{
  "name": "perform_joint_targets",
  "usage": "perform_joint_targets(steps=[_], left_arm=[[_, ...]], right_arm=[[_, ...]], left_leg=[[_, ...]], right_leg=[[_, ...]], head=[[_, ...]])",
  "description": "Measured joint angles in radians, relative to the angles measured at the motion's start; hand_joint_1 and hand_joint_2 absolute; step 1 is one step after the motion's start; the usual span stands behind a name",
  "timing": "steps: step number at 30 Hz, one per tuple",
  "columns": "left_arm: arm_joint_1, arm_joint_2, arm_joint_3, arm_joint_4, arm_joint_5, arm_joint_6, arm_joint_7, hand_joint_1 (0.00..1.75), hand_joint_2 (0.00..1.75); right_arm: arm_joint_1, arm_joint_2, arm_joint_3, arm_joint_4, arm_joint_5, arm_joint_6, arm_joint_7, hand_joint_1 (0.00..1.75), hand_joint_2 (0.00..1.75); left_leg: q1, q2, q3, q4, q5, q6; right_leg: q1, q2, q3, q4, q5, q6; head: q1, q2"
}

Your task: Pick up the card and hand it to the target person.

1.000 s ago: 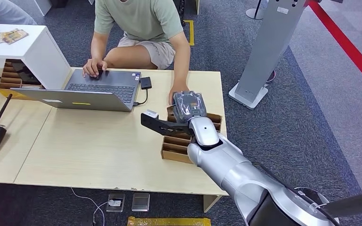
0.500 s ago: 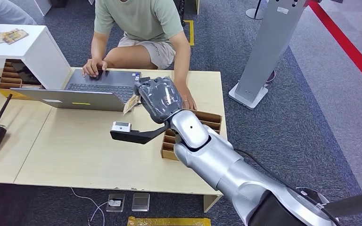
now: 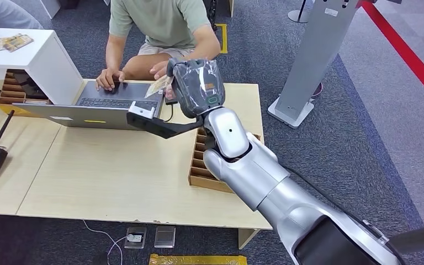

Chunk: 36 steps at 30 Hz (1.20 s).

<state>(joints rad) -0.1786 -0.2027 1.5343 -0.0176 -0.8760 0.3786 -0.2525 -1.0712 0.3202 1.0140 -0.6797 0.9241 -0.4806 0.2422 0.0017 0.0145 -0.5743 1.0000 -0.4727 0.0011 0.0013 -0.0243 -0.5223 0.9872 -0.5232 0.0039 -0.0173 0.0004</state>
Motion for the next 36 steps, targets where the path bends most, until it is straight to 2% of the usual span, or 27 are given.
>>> perform_joint_targets(steps=[9, 15, 19, 23, 27, 33, 36], left_arm=[[0.0, -0.003, 0.0, 0.0, -0.016, -0.035, -0.015, 0.0, 0.0], [0.0, -0.003, 0.0, 0.0, -0.014, -0.081, -0.05, 0.0, 0.0], [0.0, -0.003, 0.0, 0.0, -0.008, -0.106, -0.069, 0.0, 0.0], [0.0, -0.003, 0.0, 0.0, -0.002, -0.136, -0.092, 0.0, 0.0], [0.001, -0.003, 0.0, 0.0, 0.017, -0.166, -0.095, 0.0, 0.0], [0.001, -0.003, 0.0, 0.0, 0.078, -0.166, -0.096, 0.0, 0.0], [0.001, -0.003, 0.0, 0.0, 0.11, -0.163, -0.095, 0.0, 0.0]], right_arm=[[-0.094, -0.001, -0.025, 0.056, 0.031, 0.055, 0.16, 1.75, 1.75], [-0.121, -0.002, -0.042, 0.111, 0.076, 0.066, 0.177, 1.75, 1.75], [-0.122, -0.002, -0.046, 0.139, 0.098, 0.073, 0.173, 0.03, 1.75], [-0.115, -0.002, -0.056, 0.158, 0.092, 0.071, 0.128, 0.0, 1.75], [-0.089, -0.001, -0.079, 0.162, 0.04, 0.057, 0.042, 0.0, 1.75], [-0.016, 0.0, -0.121, 0.12, -0.056, 0.06, -0.061, 0.0, 1.75], [0.043, -0.002, -0.146, 0.061, -0.127, 0.099, -0.094, 0.0, 1.75]], left_leg=[[0.0, 0.0, 0.0, 0.0, 0.0, 0.0], [0.0, 0.0, 0.0, 0.0, 0.0, 0.0], [0.0, 0.0, 0.0, 0.0, 0.0, 0.0], [0.0, 0.0, 0.0, 0.0, 0.0, 0.0], [0.0, 0.0, 0.0, 0.0, 0.0, 0.0], [0.0, 0.0, 0.0, 0.0, 0.0, 0.0], [0.0, 0.0, 0.0, 0.0, 0.0, 0.0]], right_leg=[[0.0, 0.0, 0.0, 0.0, 0.0, 0.0], [0.0, 0.0, 0.0, 0.0, 0.0, 0.0], [0.0, 0.0, 0.0, 0.0, 0.0, 0.0], [0.0, 0.0, 0.0, 0.0, 0.0, 0.0], [0.0, 0.0, 0.0, 0.0, 0.0, 0.0], [0.0, 0.0, 0.0, 0.0, 0.0, 0.0], [0.0, 0.0, 0.0, 0.0, 0.0, 0.0]], head=[[0.0, 0.0], [0.0, 0.0], [0.0, 0.0], [0.0, 0.0], [0.0, 0.0], [0.0, 0.0], [0.0, 0.0]])
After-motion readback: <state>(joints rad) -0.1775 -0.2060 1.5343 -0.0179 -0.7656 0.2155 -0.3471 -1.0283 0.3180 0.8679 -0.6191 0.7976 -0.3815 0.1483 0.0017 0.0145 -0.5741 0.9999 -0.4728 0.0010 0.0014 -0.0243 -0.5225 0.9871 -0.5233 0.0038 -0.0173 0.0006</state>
